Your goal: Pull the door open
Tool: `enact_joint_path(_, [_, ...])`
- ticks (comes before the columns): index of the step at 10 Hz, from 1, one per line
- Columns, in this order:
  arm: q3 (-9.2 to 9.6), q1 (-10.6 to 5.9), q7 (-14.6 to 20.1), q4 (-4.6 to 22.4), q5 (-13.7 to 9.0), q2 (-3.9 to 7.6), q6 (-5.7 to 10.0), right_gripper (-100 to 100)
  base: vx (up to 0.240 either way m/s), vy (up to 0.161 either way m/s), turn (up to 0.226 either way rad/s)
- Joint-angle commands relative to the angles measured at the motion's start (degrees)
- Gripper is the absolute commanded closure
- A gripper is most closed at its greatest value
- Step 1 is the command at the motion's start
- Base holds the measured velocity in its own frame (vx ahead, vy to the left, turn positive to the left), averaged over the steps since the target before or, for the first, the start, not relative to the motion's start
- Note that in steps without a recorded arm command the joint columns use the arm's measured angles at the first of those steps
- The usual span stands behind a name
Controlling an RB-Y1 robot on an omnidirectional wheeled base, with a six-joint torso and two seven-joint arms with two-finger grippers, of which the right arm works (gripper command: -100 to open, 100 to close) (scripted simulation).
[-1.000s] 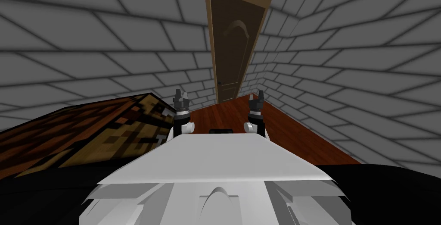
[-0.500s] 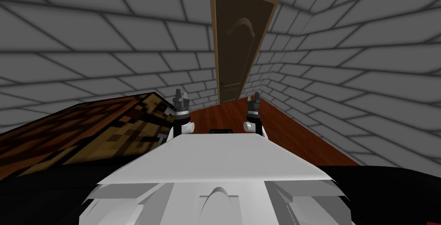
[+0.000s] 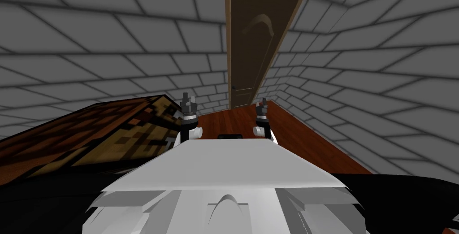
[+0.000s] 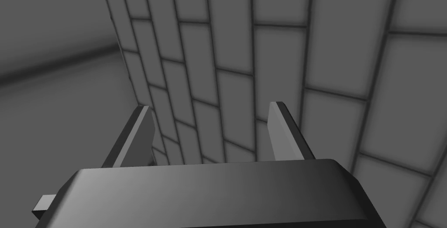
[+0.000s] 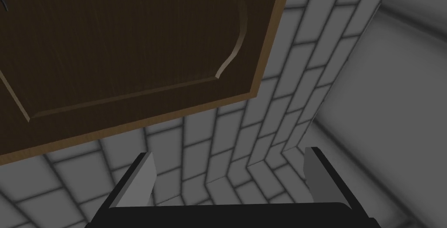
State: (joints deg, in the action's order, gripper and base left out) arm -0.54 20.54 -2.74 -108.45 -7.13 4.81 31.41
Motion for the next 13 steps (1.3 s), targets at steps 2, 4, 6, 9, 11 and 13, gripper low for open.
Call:
enact_joint_path(2, [-0.31, -1.78, 0.2, 4.1, -0.2, 0.66, 0.22, -100, 0.098, -0.015, 0.109])
enact_joint_path(4, [-0.71, -3.23, 0.5, 7.5, -0.4, 1.34, 0.56, -100, 0.095, -0.015, 0.134])
enact_joint_path(6, [-1.10, -4.70, 0.7, 10.9, -0.7, 2.02, 0.91, -100, 0.102, -0.025, 0.125])
enact_joint_path(9, [-1.71, -6.94, 1.2, 16.0, -1.1, 3.02, 1.44, -100, 0.094, -0.029, 0.135])
enact_joint_path(11, [-2.12, -8.45, 1.4, 19.6, -1.3, 3.67, 1.80, -100, 0.102, -0.027, 0.127])
enact_joint_path(13, [-2.53, -9.96, 1.7, 23.3, -1.6, 4.30, 2.16, -100, 0.091, -0.025, 0.135])
